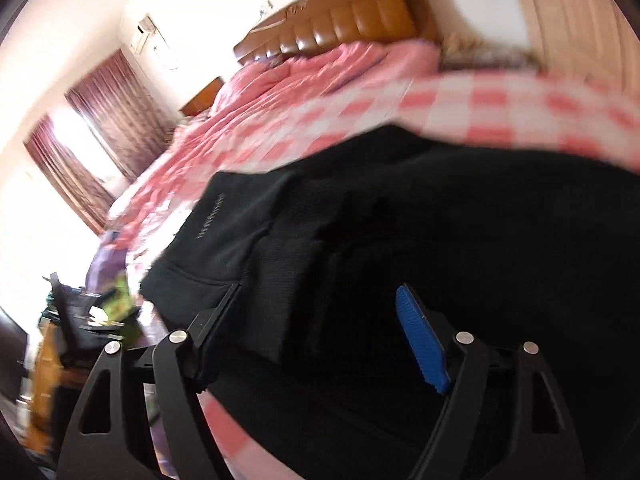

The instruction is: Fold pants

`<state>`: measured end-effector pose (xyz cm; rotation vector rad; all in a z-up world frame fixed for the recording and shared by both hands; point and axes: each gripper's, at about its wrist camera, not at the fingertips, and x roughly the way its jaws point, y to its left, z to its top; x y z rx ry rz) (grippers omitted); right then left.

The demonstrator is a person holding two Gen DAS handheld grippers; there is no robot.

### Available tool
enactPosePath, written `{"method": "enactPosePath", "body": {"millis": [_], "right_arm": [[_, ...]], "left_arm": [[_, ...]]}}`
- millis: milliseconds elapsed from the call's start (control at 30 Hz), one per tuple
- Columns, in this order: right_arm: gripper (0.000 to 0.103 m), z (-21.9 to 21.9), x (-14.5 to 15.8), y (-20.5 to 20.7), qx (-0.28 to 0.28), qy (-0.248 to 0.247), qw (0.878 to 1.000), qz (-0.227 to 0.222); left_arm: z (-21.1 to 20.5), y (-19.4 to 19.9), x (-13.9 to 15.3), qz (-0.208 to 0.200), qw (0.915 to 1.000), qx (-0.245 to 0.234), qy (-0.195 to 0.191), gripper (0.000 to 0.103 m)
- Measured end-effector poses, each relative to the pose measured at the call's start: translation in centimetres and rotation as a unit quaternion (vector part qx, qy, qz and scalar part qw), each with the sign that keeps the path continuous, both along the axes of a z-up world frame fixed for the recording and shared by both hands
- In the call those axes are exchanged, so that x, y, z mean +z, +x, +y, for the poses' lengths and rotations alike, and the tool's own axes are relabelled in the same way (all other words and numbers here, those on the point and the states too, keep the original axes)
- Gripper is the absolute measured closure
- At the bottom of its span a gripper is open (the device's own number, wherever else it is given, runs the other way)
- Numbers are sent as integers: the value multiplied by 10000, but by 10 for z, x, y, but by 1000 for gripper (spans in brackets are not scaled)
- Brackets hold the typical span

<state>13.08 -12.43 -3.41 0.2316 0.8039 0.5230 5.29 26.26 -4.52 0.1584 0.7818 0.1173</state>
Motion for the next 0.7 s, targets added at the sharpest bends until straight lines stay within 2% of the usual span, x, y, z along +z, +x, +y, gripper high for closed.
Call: {"method": "enactPosePath", "body": {"millis": [67, 133, 167, 200, 300, 400, 500, 567, 633, 700], "right_arm": [[27, 8, 12, -5, 88, -163, 9992, -358], [28, 21, 21, -2, 256, -214, 9979, -547], [28, 34, 25, -1, 409, -234, 9970, -611], [28, 37, 24, -3, 483, -260, 9964, -648], [28, 70, 24, -5, 846, -595, 9915, -793], [28, 95, 11, -5, 1128, -1086, 9848, -756], [26, 103, -14, -3, 1279, -1517, 9789, -480], [26, 99, -21, -6, 1322, -1494, 9780, -612], [26, 95, -22, -4, 1362, -1354, 9799, -538], [26, 93, -23, -3, 1369, -1314, 9804, -529]], "left_arm": [[-4, -3, 37, -607, 9969, -72, -488, 4], [-18, 7, 61, -964, 9920, -266, -767, 3], [-30, 16, 70, -1042, 9905, -403, -799, 1], [-53, 35, 77, -1050, 9908, -568, -641, 1], [-100, 84, 68, -732, 9931, -903, -139, 1], [-112, 131, 43, -284, 9939, -1030, -266, 1], [-100, 163, 7, 125, 9968, -763, -186, 1], [-87, 175, -17, 434, 9978, -464, -160, 1], [-65, 179, -25, 552, 9938, -366, -890, 1], [-50, 182, -27, 619, 9918, -95, -1112, 1]]}}
